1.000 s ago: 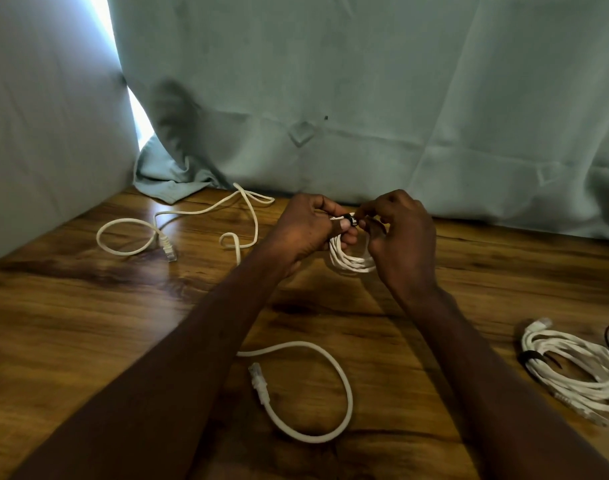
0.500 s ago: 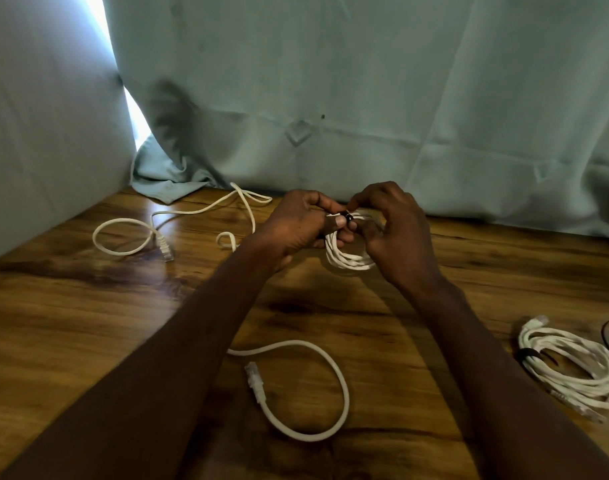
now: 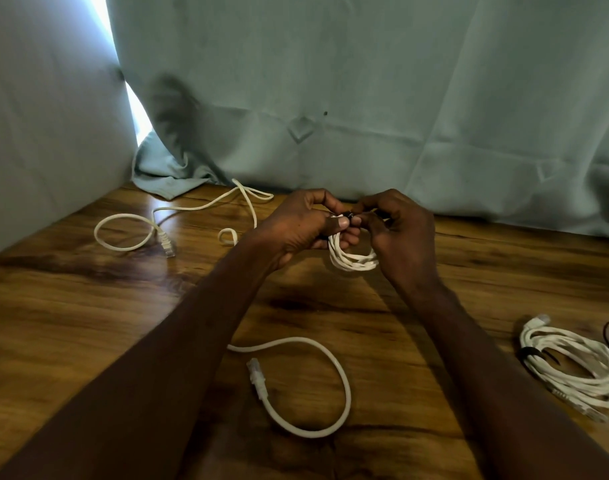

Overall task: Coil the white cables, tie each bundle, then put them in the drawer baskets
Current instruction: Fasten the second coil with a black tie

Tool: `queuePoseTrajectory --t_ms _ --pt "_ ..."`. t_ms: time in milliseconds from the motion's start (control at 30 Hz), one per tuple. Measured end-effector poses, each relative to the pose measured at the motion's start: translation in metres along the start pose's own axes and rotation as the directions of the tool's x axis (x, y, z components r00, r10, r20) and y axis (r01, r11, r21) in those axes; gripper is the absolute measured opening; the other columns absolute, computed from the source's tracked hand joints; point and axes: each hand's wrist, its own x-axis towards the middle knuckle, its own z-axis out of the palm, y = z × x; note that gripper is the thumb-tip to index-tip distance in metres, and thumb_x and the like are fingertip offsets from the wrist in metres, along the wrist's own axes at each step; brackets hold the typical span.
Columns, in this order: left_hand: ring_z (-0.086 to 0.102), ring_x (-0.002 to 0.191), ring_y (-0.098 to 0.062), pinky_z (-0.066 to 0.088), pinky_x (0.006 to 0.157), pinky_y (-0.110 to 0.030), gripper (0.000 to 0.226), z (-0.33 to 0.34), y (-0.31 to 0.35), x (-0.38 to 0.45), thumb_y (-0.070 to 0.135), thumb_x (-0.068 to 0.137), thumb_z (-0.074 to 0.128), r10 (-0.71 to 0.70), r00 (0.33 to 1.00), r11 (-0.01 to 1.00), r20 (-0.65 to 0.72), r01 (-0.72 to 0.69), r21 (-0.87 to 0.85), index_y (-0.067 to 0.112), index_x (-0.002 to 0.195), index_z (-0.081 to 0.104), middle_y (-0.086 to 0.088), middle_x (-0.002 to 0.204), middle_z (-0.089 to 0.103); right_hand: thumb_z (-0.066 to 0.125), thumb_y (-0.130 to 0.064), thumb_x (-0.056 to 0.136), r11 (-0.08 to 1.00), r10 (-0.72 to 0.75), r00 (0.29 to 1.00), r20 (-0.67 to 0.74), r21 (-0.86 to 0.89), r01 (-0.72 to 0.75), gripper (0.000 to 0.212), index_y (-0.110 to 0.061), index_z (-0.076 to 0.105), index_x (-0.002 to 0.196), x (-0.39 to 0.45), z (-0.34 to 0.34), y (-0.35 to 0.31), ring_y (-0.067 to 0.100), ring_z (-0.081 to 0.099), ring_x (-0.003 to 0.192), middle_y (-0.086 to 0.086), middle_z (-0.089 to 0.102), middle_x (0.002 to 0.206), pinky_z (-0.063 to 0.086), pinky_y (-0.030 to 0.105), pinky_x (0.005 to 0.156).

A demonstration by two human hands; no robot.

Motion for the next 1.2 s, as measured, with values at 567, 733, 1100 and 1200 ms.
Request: queuePoseTrajectory --t_ms 567,733,1100,1200 --pt "0.074 0.068 -0.027 0.063 0.072 -0.041 0.019 0.012 -0.006 -0.001 -0.015 0.088 0.065 0.14 0.99 0.981 -0.014 -0.136 0.14 -0.007 0.104 0.059 -0.034 0.093 0.072 0.062 0.01 0.094 0.675 0.501 0.78 0.375 0.395 -0.623 0.017 -0.004 0.069 0.1 0.011 -0.008 -0.017 0.014 0.068 0.057 0.015 0.071 0.081 0.056 0.027 0.058" --pt "0.074 0.076 -0.029 0.062 0.08 -0.045 0.025 0.011 -0.005 0.002 -0.011 0.091 0.066 0.051 0.998 0.993 -0.029 -0.048 0.109 -0.012 0.114 0.057 -0.029 0.095 0.074 0.066 -0.009 0.099 0.549 0.567 0.703 0.429 0.439 -0.711 0.005 -0.009 0.071 0.097 0.015 -0.004 -0.004 0.024 0.071 0.077 0.012 0.076 0.084 0.06 0.046 0.085" --pt "0.075 0.077 -0.026 0.062 0.081 -0.04 0.023 0.01 -0.003 0.002 -0.004 0.092 0.067 0.01 1.0 0.999 -0.004 -0.01 0.032 -0.012 0.113 0.063 -0.03 0.097 0.074 0.057 -0.009 0.105 0.752 0.503 0.802 0.322 0.294 -0.59 0.015 -0.015 0.069 0.098 0.01 -0.002 -0.012 0.007 0.068 0.073 0.003 0.073 0.087 0.055 0.017 0.065" --pt "0.076 0.076 -0.026 0.063 0.079 -0.041 0.015 0.01 -0.004 0.003 -0.005 0.092 0.068 0.087 0.996 0.99 -0.018 -0.084 0.111 -0.007 0.107 0.065 -0.027 0.093 0.075 0.057 -0.009 0.105 0.731 0.516 0.795 0.318 0.321 -0.602 0.012 -0.009 0.069 0.102 0.01 -0.002 -0.013 0.008 0.068 0.071 0.005 0.072 0.085 0.057 0.019 0.067"
